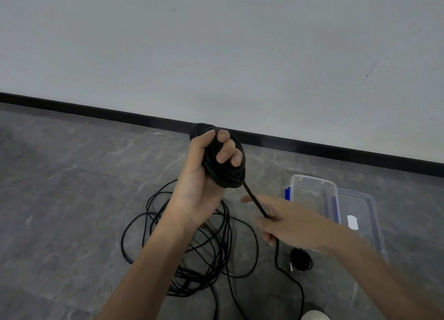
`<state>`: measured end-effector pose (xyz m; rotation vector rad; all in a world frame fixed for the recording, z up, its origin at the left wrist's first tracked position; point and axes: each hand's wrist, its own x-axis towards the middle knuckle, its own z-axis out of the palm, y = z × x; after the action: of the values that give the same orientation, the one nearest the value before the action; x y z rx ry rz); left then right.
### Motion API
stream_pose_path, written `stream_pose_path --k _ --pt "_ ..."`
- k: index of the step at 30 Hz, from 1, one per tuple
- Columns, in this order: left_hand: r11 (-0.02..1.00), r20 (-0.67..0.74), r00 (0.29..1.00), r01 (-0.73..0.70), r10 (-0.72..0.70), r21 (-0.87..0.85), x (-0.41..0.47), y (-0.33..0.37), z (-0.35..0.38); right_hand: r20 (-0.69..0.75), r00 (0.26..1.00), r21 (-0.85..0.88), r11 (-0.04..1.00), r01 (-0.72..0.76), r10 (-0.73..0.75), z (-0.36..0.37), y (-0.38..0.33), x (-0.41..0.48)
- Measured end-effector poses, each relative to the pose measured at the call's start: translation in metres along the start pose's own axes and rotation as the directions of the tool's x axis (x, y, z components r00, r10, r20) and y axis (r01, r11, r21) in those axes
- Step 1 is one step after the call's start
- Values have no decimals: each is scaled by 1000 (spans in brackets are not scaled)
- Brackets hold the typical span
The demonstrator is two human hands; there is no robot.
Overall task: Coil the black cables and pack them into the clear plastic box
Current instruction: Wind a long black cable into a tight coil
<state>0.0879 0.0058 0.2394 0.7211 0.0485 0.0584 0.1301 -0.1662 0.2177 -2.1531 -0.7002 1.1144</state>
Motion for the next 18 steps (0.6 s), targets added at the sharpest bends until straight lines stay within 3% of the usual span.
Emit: stream_pose_path --k 4,8,11,14,18 --pt "992 -81 996 -29 39 121 1 6 -2 -145 989 7 999 33 -32 -1 -2 2" --pt "965 -160 983 -51 95 257 4 6 -4 -188 982 11 1000 11 -8 -3 -5 2" --pt "918 -172 969 -100 178 383 4 1 -1 -64 997 128 990 59 -51 -1 -13 -3" --pt "807 -164 949 -129 269 576 3 -2 -2 81 992 248 966 78 -101 0 -18 -9" --pt "663 -145 930 -126 339 737 2 -3 -1 96 988 268 959 94 -124 -2 -21 -15"
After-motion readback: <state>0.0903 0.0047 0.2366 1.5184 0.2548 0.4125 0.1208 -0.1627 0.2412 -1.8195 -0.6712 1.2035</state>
